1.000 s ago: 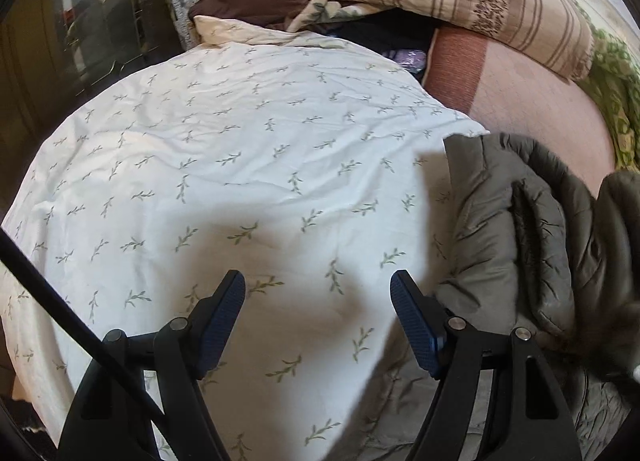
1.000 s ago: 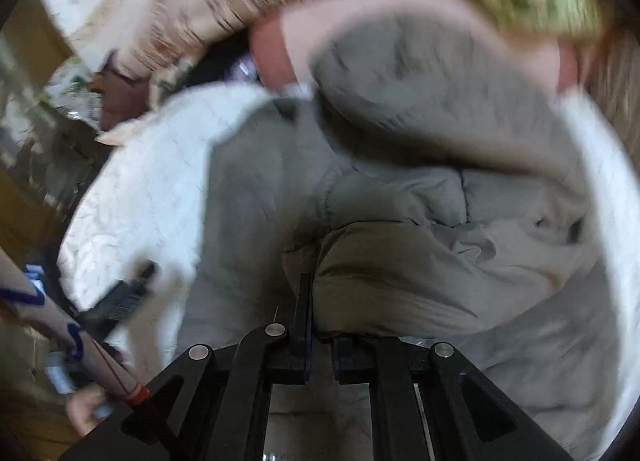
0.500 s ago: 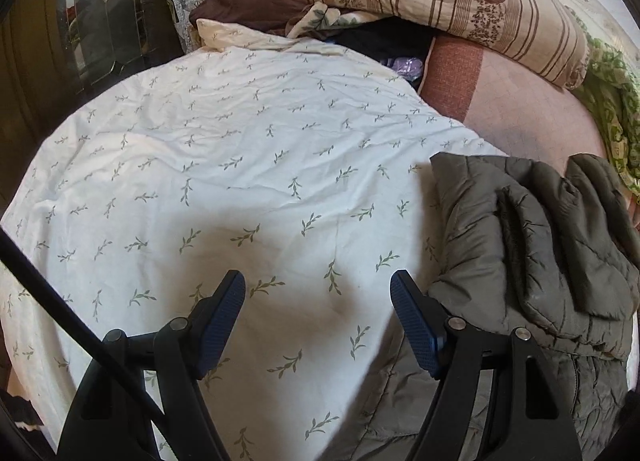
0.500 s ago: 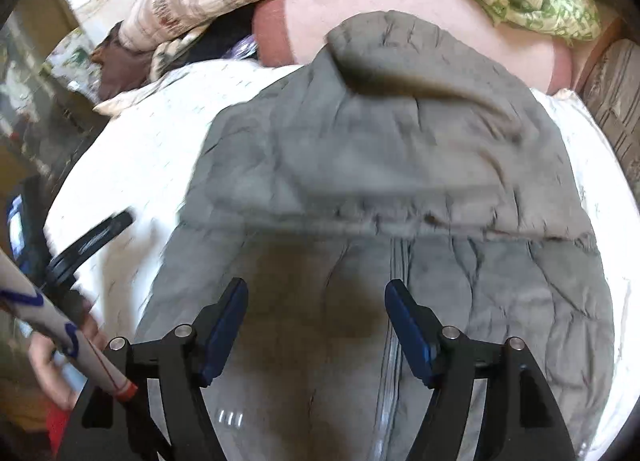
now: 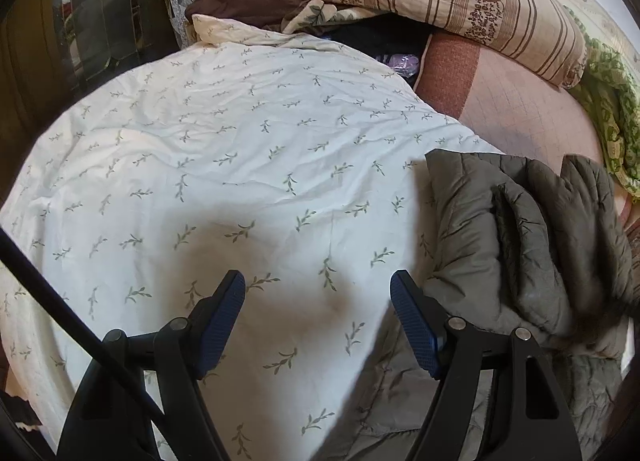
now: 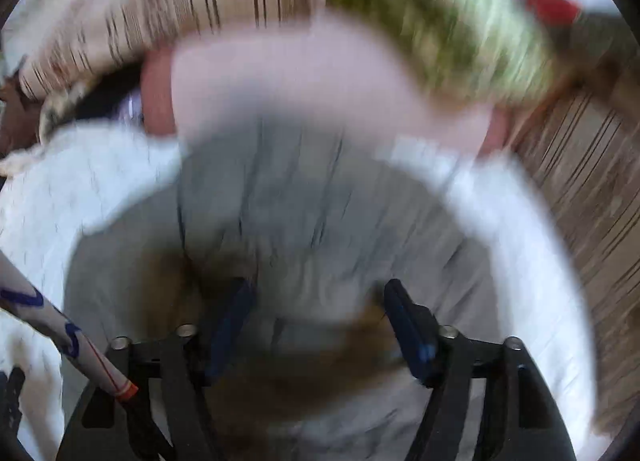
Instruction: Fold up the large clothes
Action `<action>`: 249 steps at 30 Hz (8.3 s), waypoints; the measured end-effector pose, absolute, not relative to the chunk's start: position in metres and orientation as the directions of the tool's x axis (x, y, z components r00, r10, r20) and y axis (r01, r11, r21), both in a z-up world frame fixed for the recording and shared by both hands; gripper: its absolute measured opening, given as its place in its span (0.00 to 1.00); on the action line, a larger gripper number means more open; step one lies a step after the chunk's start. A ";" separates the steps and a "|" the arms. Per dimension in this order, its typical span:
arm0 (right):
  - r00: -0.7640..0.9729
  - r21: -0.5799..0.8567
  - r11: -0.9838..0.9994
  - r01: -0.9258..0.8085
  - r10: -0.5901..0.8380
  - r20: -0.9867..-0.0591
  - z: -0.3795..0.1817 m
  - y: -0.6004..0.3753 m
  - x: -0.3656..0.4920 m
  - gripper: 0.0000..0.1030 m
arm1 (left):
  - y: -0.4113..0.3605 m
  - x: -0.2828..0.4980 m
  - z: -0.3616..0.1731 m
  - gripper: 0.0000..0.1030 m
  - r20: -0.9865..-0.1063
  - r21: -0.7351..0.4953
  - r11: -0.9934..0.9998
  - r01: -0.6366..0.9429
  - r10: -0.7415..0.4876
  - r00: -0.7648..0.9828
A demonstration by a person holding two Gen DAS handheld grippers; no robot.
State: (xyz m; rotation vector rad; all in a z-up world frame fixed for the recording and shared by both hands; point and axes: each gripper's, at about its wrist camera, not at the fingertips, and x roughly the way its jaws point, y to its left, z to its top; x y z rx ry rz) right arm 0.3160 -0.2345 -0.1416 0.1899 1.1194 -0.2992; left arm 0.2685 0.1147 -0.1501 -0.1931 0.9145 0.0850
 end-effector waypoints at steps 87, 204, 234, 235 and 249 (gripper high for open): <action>0.593 0.784 0.570 0.247 0.551 -0.587 -0.217 -0.404 -0.096 0.65 | 0.106 0.036 -0.214 0.68 -0.735 -0.592 0.788 0.172 -0.615 0.285; 0.584 0.306 0.774 0.554 -0.099 -0.806 -0.176 -0.484 0.391 0.36 | -0.029 0.505 -0.108 0.42 -0.767 -0.336 0.941 0.034 -0.294 0.571; 0.537 -0.058 0.922 0.382 -0.273 -0.798 -0.173 -0.268 0.469 0.97 | 0.096 0.286 -0.134 0.71 -0.712 -0.201 0.977 -0.069 -0.098 0.695; 0.539 -0.057 0.922 0.383 -0.274 -0.796 -0.174 -0.268 0.469 0.98 | 0.099 0.287 -0.135 0.71 -0.713 -0.202 0.976 -0.077 -0.093 0.695; 0.615 0.035 0.978 0.203 -0.100 -0.782 -0.108 -0.181 0.395 0.91 | 0.117 0.283 -0.137 0.71 -0.707 -0.190 0.969 -0.155 -0.025 0.707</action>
